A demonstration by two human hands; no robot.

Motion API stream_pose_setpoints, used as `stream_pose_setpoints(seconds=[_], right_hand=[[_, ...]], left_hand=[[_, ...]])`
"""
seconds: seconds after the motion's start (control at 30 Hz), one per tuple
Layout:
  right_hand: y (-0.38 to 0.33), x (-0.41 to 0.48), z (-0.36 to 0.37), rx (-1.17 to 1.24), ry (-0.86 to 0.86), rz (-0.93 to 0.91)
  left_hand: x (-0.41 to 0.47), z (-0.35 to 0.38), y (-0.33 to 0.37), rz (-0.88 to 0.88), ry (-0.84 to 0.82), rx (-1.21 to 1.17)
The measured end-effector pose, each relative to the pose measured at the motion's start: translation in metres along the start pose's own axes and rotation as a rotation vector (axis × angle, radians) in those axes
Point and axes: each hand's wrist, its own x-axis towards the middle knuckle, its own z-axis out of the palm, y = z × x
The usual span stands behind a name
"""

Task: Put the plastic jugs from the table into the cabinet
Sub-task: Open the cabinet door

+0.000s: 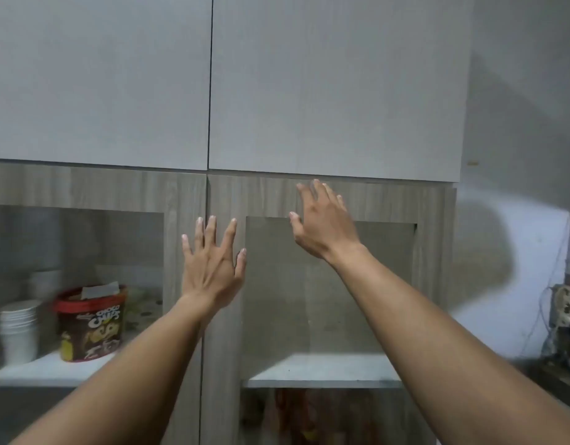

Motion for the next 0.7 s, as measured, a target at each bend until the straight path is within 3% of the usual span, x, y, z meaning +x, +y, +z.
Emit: stream_pose_setpoints(seconds=[0.23,0.5,0.7], right_hand=[[-0.036,0.061,0.029,-0.014,-0.072,-0.207],[-0.053,0.101,0.058,-0.122,-0.191,-0.219],[-0.049,0.1,0.085,-0.148,-0.146,-0.229]], left_hand=[[-0.017,0.04,-0.017,-0.118,-0.054,-0.096],[-0.027,0.081,-0.024,-0.242,-0.14,-0.252],[-0.025,0.088,-0.025,-0.352,-0.124,-0.28]])
